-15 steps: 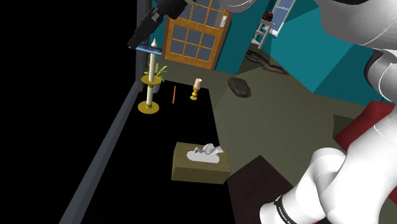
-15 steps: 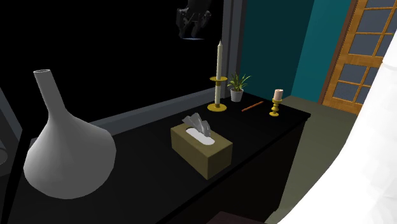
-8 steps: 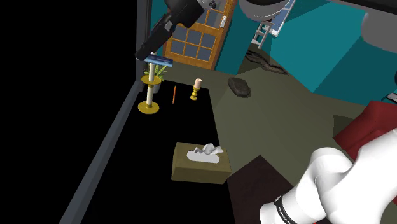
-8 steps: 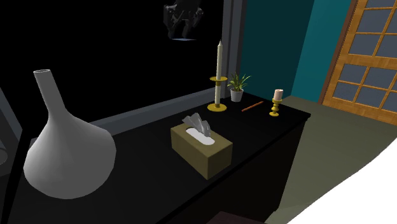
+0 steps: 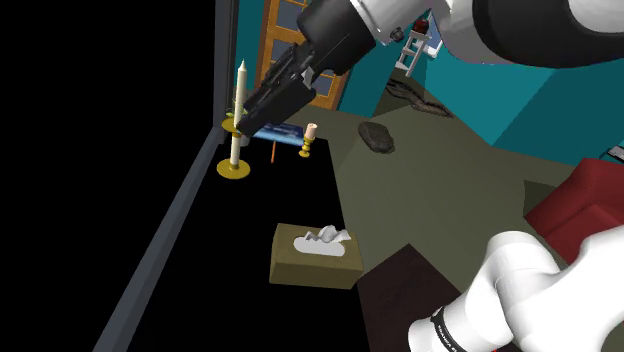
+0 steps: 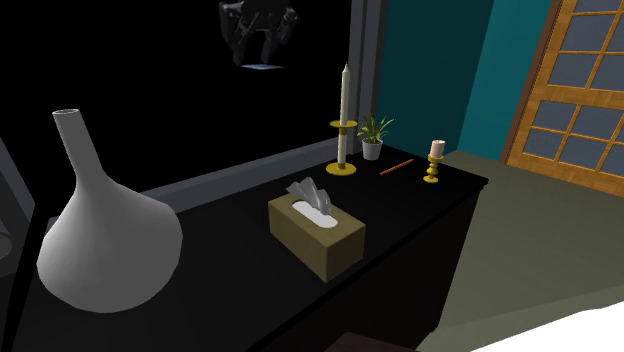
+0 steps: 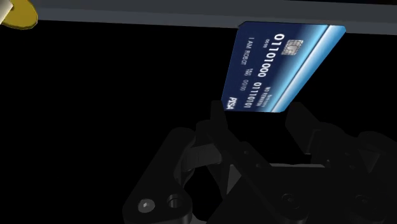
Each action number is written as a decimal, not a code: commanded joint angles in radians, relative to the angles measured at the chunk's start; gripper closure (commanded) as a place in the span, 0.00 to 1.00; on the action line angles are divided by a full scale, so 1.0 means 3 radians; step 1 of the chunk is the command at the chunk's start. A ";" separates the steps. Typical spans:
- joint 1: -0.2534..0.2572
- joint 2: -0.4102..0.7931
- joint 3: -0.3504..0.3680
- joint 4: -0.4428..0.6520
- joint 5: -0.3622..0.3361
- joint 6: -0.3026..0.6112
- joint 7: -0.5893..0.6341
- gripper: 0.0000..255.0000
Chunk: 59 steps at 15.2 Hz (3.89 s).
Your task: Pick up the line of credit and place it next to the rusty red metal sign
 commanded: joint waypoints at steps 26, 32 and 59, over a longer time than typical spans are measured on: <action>0.0532 -0.1706 0.1422 -0.0656 0.0300 -0.0680 0.1844 1.00; 0.0582 -0.1806 0.1808 -0.0416 0.0392 -0.0896 0.2293 1.00; 0.0760 -0.2034 0.2635 -0.1011 0.0823 -0.0329 0.2800 1.00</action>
